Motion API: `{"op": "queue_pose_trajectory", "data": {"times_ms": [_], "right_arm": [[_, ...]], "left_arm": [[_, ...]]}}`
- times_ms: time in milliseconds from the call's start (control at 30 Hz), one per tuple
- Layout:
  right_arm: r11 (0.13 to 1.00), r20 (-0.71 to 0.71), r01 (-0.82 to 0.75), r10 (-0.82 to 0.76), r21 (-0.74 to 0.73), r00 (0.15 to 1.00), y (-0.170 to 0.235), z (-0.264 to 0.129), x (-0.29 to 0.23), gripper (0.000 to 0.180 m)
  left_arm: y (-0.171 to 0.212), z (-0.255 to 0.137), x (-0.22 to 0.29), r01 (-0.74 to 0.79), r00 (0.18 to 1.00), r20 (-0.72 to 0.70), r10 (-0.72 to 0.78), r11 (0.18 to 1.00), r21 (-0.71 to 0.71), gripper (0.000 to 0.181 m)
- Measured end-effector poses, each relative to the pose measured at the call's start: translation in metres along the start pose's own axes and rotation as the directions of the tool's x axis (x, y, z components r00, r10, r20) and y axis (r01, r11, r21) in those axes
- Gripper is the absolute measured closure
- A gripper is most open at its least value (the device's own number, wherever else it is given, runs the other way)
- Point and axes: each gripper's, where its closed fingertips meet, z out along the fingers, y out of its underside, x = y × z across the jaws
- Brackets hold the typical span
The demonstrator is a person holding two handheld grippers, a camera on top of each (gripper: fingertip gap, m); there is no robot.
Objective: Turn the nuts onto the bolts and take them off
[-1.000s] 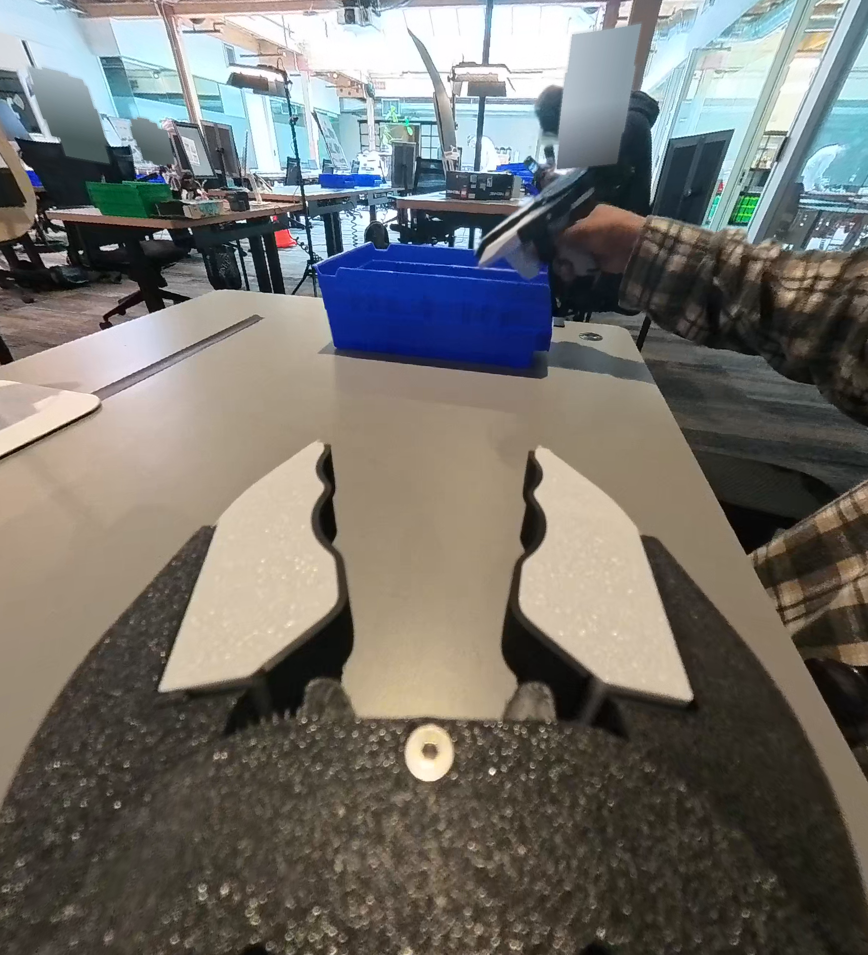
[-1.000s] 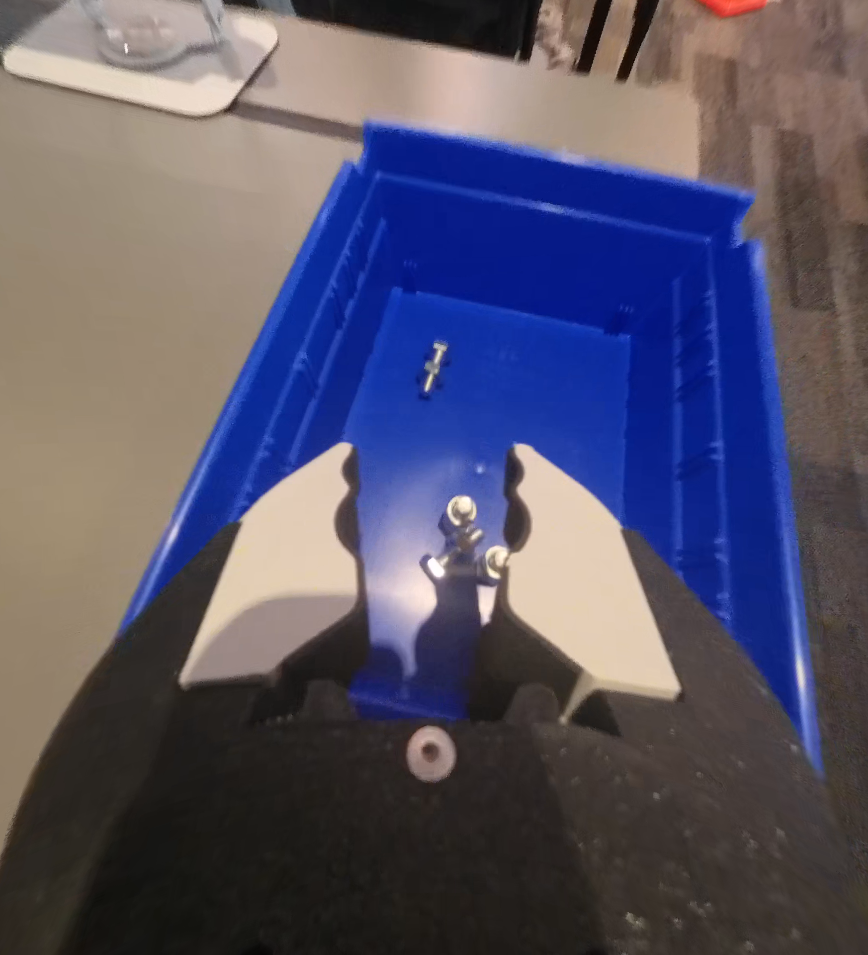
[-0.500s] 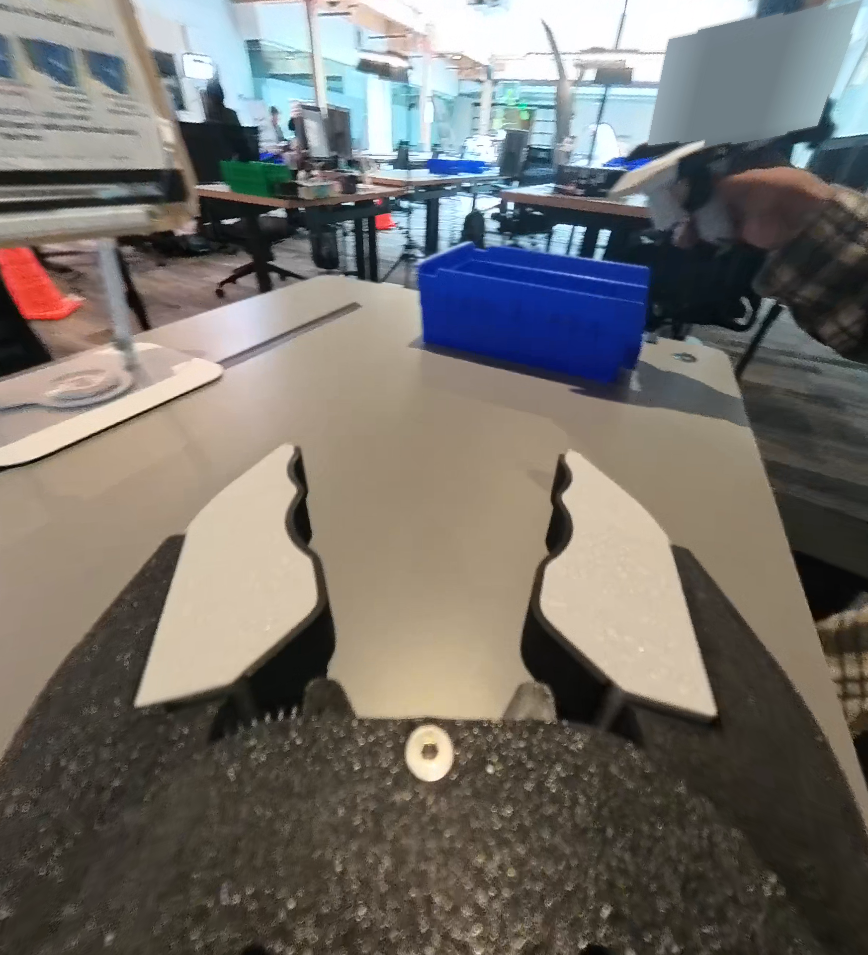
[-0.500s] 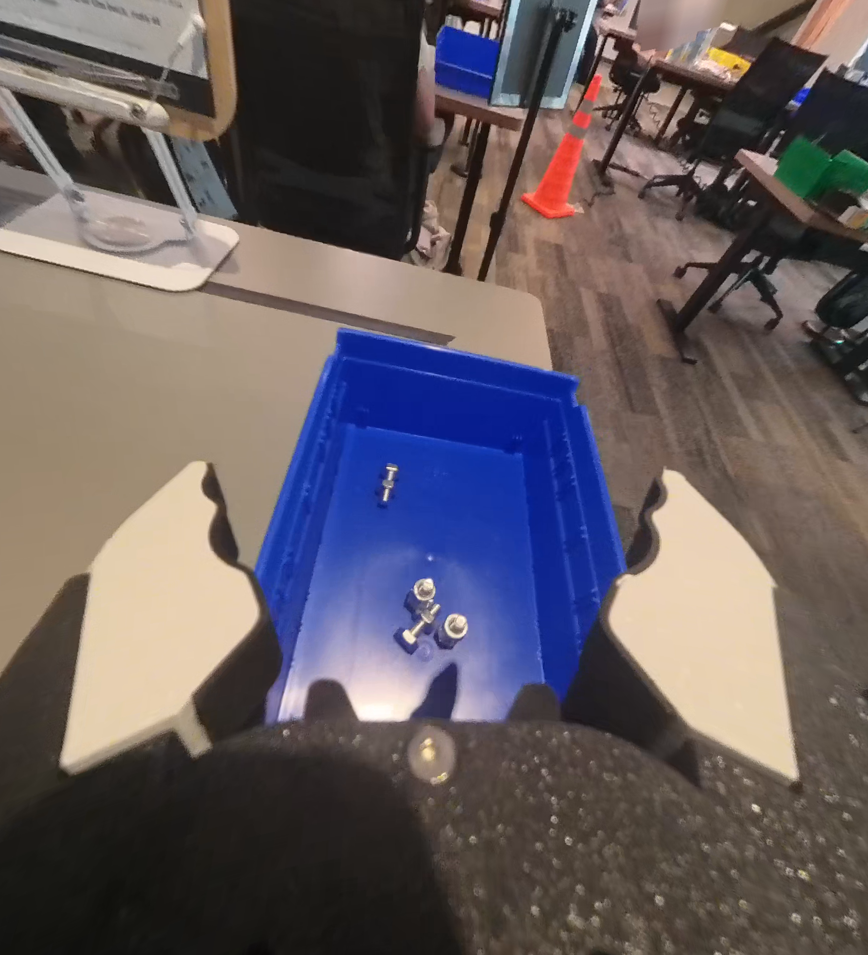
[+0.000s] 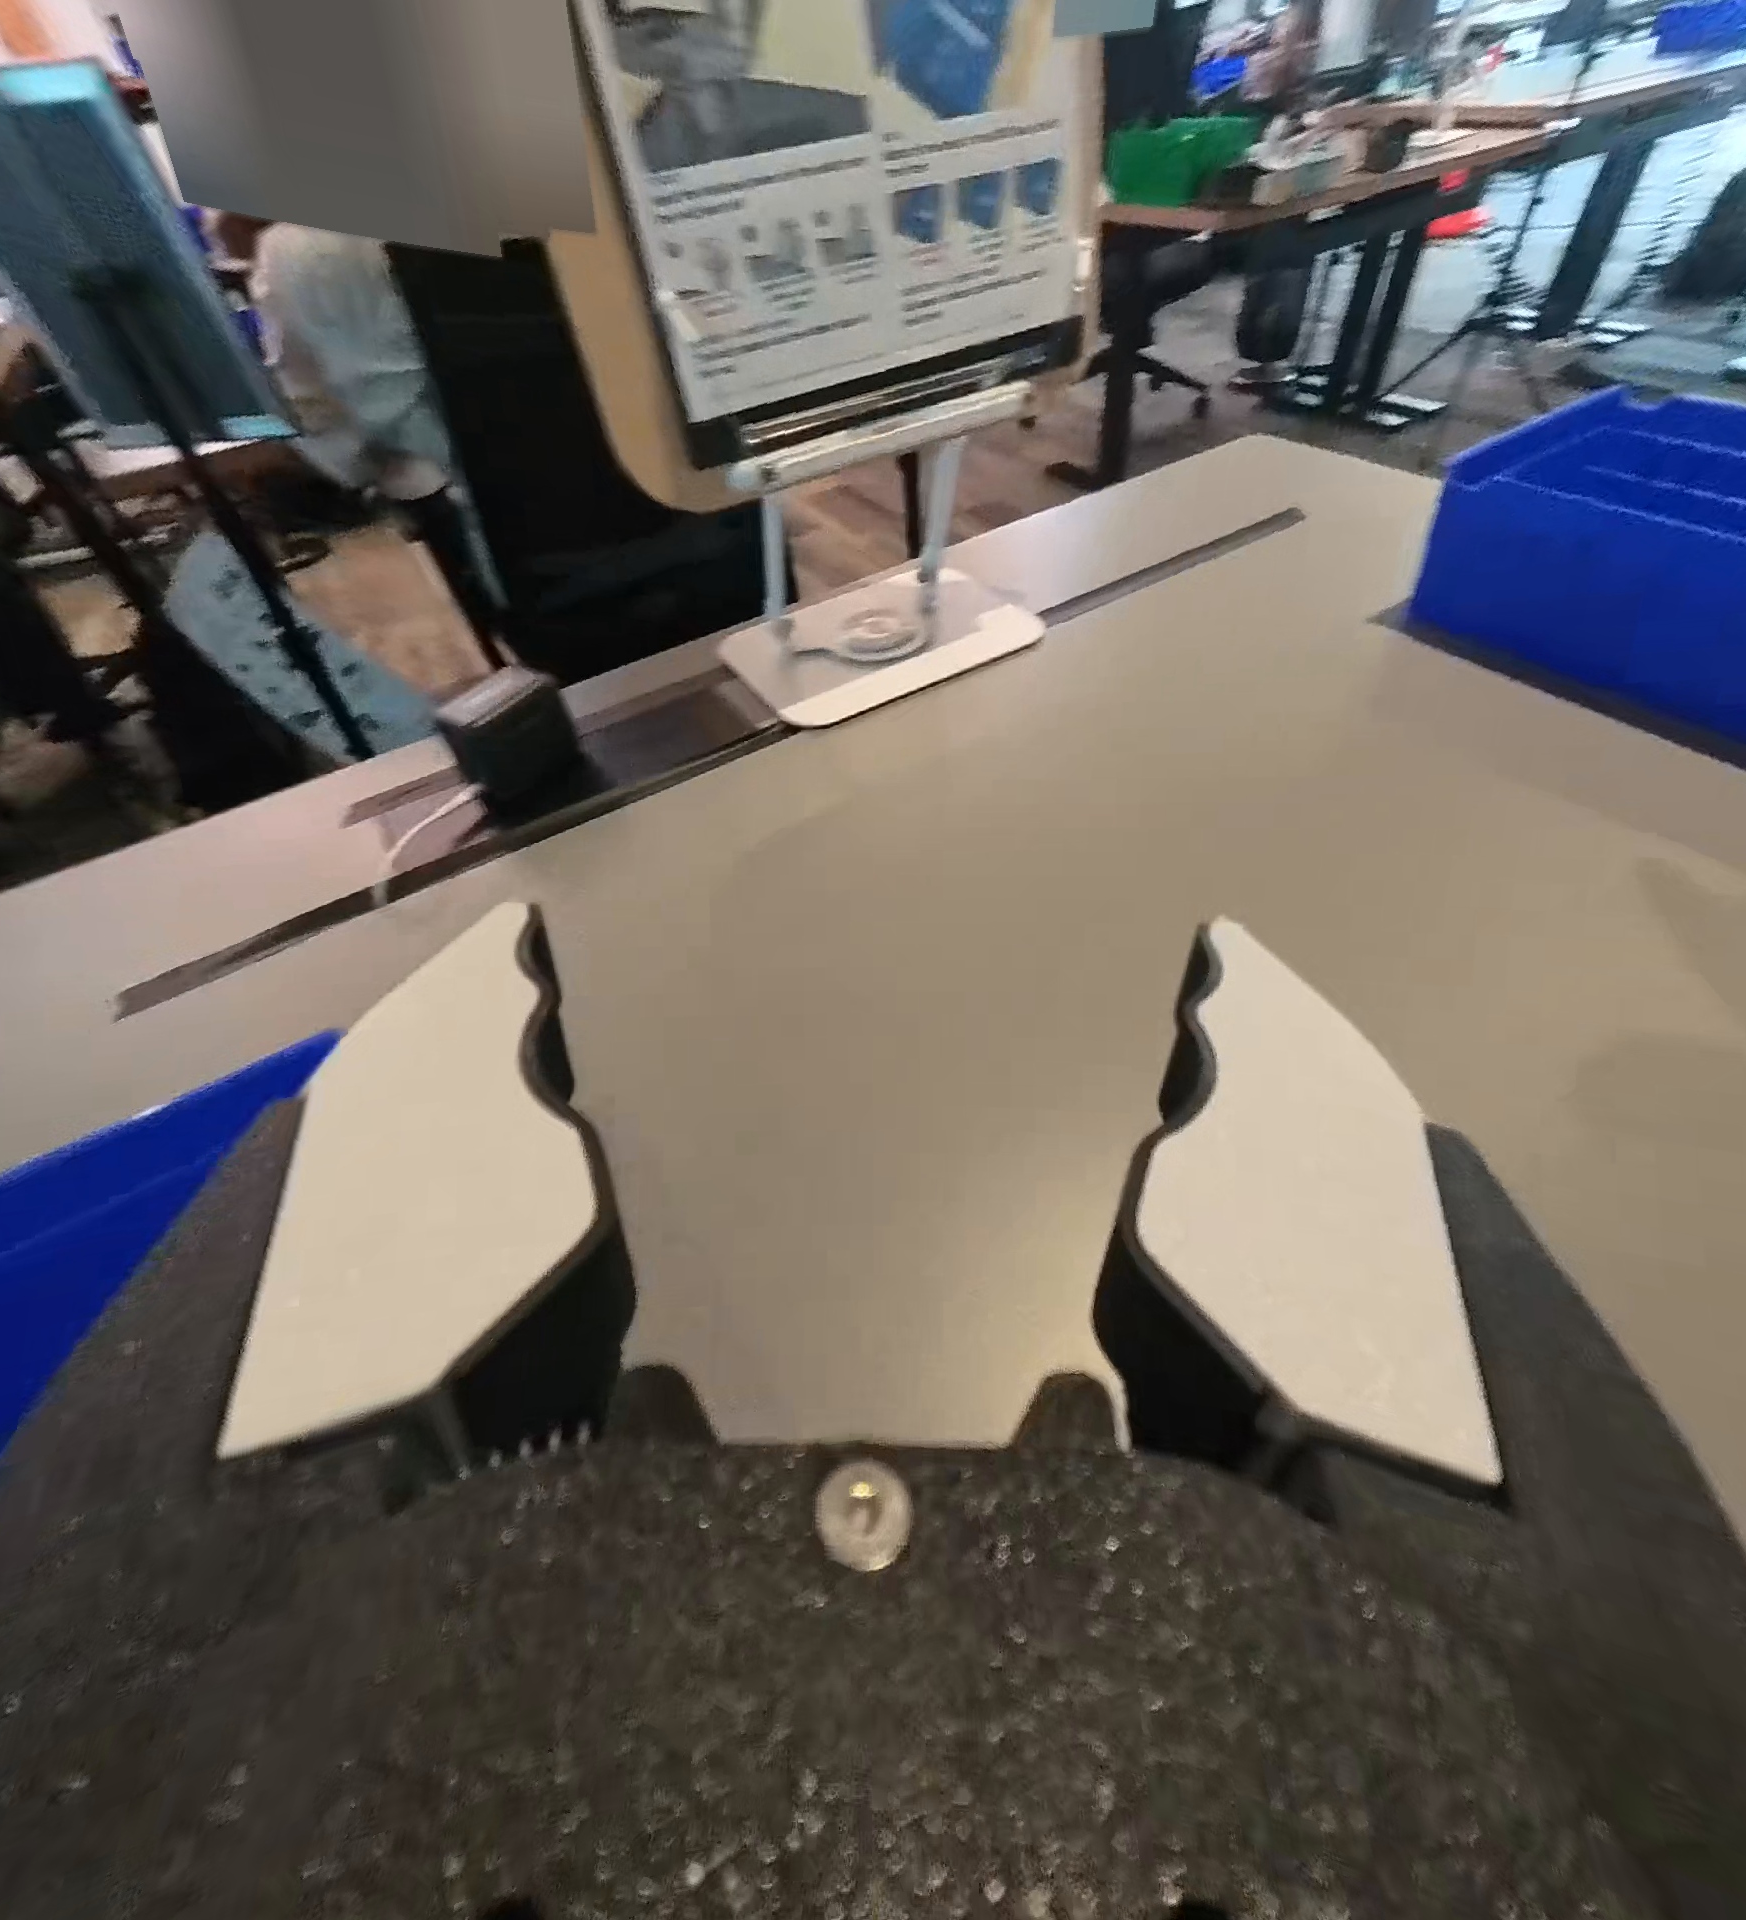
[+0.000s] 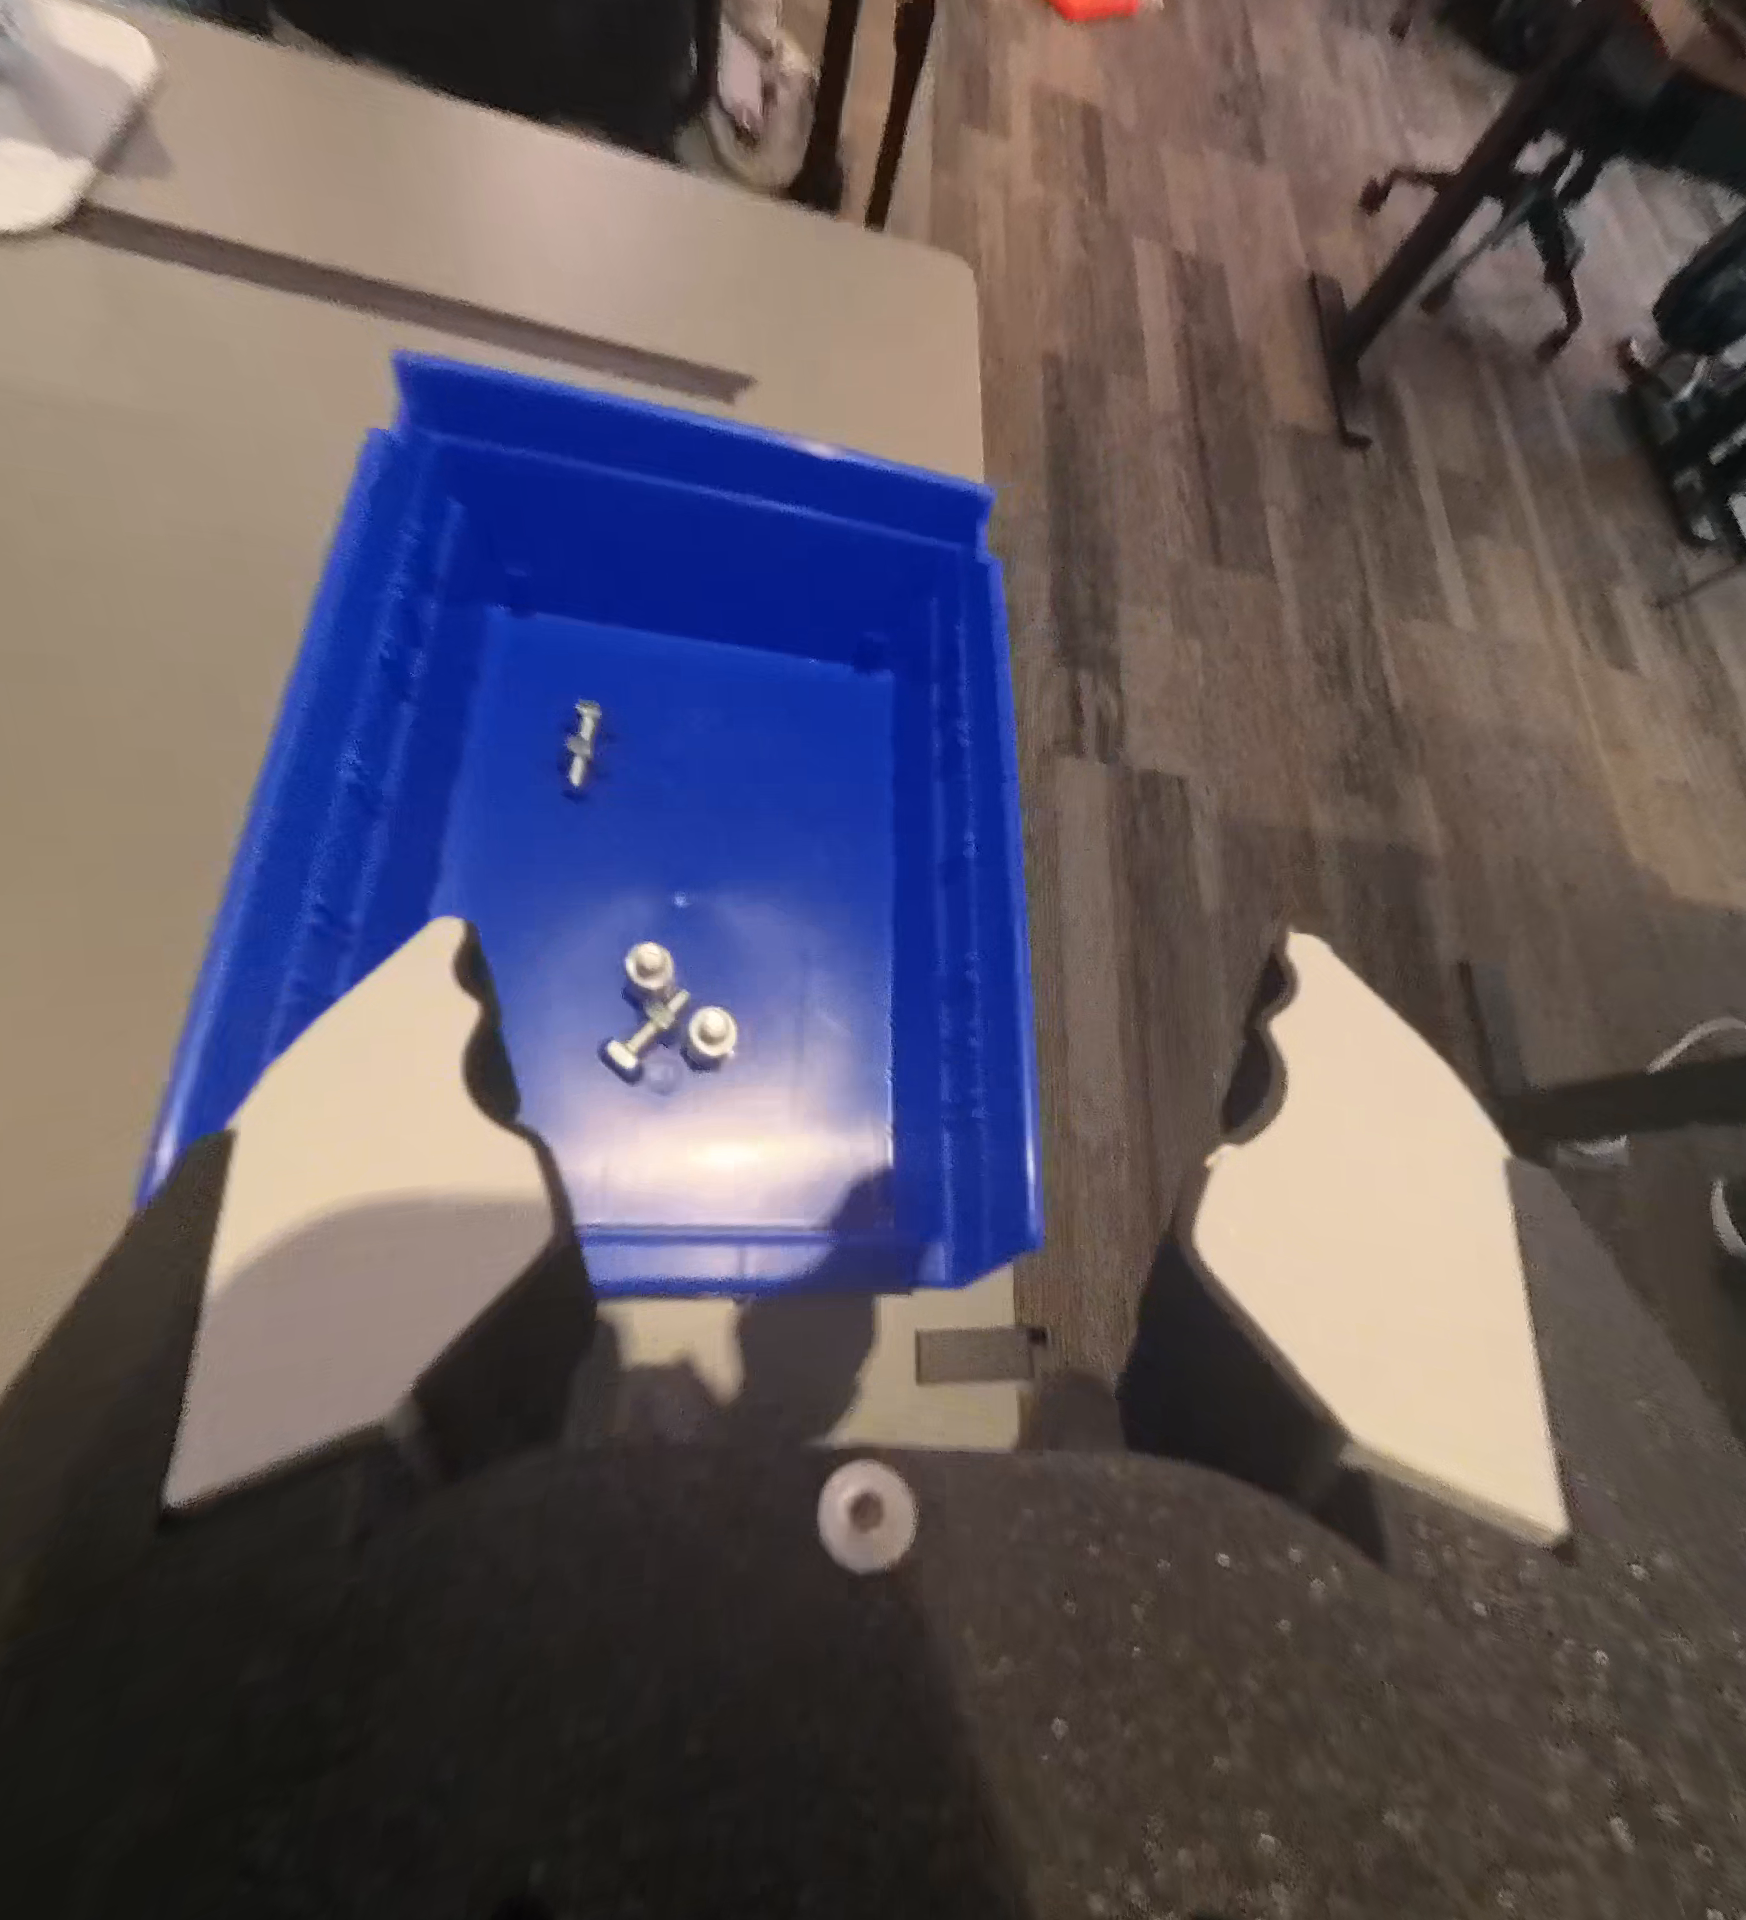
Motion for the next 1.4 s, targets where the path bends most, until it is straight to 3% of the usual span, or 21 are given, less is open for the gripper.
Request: {"op": "queue_pose_trajectory", "data": {"times_ms": [200,400,533,733,800,1000,1400], "right_arm": [[0.962,0.015,-0.063,0.069,-0.267,0.997,0.037,0.032,0.034,0.062],[0.873,0.000,-0.095,0.109,-0.479,0.994,0.063,0.067,0.049,0.075],[0.799,0.006,-0.132,0.167,-0.587,0.986,0.076,0.085,0.047,0.095],[0.732,0.085,-0.156,0.281,-0.663,0.956,0.087,0.101,0.026,0.157],[0.722,0.059,-0.142,0.245,-0.677,0.968,0.091,0.102,0.031,0.168],[0.719,0.127,-0.167,0.336,-0.675,0.933,0.089,0.099,0.018,0.174],[0.801,0.271,-0.061,0.272,-0.596,0.923,0.066,0.101,-0.050,0.174]], "left_arm": [[0.000,-0.047,-0.044,0.014,0.988,0.154,-0.007,0.999,-0.047,0.068],[-0.002,-0.076,-0.066,0.033,0.976,0.215,-0.027,0.999,-0.023,0.068],[0.006,-0.081,-0.071,0.045,0.974,0.222,-0.037,0.999,-0.029,0.068],[0.017,-0.085,-0.077,0.059,0.972,0.228,-0.050,0.998,-0.032,0.069],[0.021,-0.085,-0.079,0.069,0.972,0.225,-0.060,0.997,-0.032,0.070],[0.028,-0.092,-0.081,0.086,0.972,0.220,-0.080,0.996,-0.019,0.075],[0.039,-0.110,-0.083,0.118,0.972,0.201,-0.118,0.993,0.016,0.077]]}}
